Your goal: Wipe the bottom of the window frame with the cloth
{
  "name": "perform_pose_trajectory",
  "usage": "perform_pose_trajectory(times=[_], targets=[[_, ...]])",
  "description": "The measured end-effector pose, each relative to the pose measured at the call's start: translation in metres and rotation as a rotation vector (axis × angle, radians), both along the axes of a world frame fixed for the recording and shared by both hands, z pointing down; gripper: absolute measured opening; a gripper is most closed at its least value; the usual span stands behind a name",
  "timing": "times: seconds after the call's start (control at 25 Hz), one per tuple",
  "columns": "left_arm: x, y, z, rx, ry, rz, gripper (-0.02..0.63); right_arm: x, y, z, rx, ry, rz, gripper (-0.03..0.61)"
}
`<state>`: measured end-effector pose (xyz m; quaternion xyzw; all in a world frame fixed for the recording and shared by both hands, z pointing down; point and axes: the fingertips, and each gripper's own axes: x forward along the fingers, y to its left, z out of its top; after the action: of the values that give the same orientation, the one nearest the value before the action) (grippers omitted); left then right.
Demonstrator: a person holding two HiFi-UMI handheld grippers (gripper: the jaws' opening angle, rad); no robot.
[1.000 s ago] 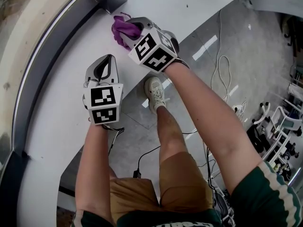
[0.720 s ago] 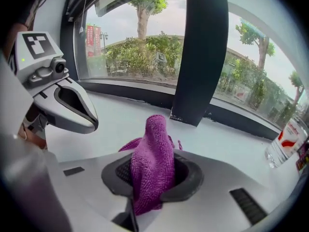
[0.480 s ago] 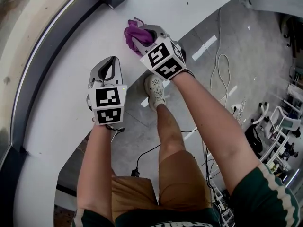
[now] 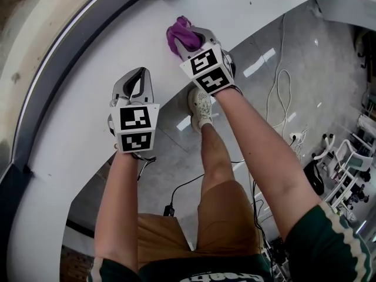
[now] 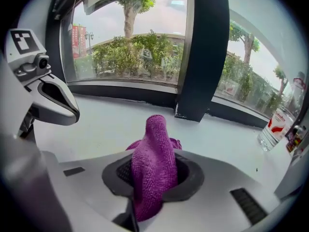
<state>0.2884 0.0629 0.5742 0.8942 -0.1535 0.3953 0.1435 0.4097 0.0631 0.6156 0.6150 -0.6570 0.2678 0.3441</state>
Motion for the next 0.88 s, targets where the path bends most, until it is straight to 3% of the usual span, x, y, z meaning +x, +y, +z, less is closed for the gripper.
perform_pose_trajectory(times=[0.28,0.88], targets=[[-0.041,-0.011,-0.003,0.015,-0.015,-0.033,0.008,-0.043,-0.009,0.002,0.018,-0.038,0.026,0.086],[-0.136,-0.033,-0.012,0.027,-0.042,-0.149,0.008,-0.156,-0.022,-0.002,0.042,-0.103,-0.025,0.086]])
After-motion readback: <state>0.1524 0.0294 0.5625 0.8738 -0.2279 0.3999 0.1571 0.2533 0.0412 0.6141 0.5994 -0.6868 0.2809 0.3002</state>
